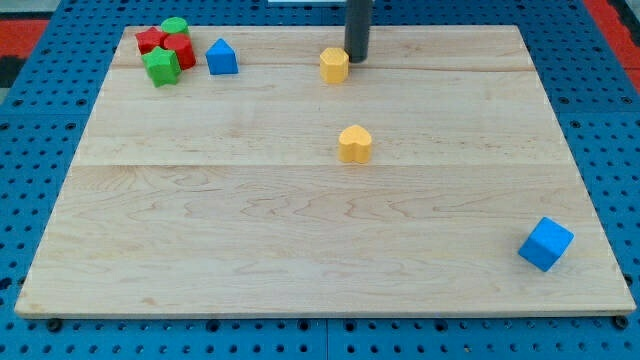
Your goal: Move blue triangle into the yellow heart
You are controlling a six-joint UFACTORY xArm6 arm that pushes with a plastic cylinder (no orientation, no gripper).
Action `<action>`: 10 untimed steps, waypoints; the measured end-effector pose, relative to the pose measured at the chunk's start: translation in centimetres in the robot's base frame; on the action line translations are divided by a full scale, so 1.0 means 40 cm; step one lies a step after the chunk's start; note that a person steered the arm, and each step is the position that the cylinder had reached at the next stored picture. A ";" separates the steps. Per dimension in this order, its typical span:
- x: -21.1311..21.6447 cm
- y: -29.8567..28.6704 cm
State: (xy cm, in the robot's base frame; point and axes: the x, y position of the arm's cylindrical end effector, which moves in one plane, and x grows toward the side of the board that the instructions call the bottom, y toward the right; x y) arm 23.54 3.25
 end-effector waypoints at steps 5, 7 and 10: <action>0.178 -0.401; 0.170 -0.337; 0.269 -0.107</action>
State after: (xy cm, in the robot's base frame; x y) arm 34.29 -1.03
